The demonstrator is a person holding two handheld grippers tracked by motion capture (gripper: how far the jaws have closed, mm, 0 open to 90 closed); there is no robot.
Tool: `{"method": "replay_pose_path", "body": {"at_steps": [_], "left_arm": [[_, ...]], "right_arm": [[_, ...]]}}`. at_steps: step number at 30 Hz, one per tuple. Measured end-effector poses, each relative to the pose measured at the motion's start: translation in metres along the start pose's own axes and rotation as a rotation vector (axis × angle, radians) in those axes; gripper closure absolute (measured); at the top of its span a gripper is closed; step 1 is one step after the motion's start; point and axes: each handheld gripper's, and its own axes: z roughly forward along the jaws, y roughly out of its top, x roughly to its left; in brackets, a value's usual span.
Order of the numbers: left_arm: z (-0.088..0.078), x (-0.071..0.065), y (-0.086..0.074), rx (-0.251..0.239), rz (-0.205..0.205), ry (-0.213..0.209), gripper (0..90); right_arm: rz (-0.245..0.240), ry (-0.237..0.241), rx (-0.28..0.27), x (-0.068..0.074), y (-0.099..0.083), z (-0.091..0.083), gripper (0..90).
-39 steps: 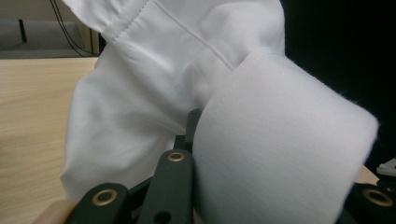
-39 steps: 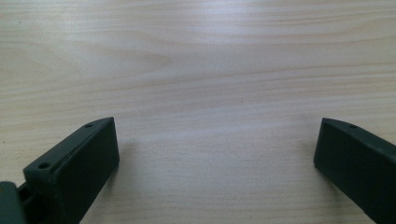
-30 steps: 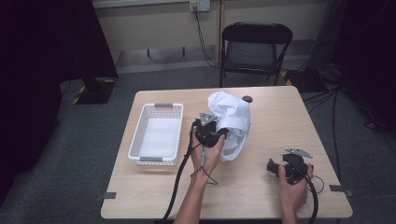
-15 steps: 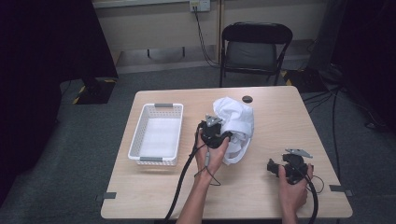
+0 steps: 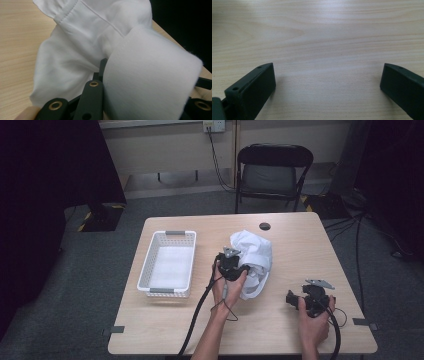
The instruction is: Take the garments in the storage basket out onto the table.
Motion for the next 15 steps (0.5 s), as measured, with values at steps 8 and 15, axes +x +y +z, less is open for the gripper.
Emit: {"method": "replay_pose_path", "body": {"at_steps": [8,15], "left_arm": [[0.007,0.0,-0.003,0.021,-0.004,-0.004,77.6],[0.022,0.005,-0.011,0.061,-0.008,0.002,76.5]], "right_arm": [[0.0,0.0,0.0,0.0,0.0,0.0,0.0],[0.0,0.0,0.0,0.0,0.0,0.0,0.0]]}}
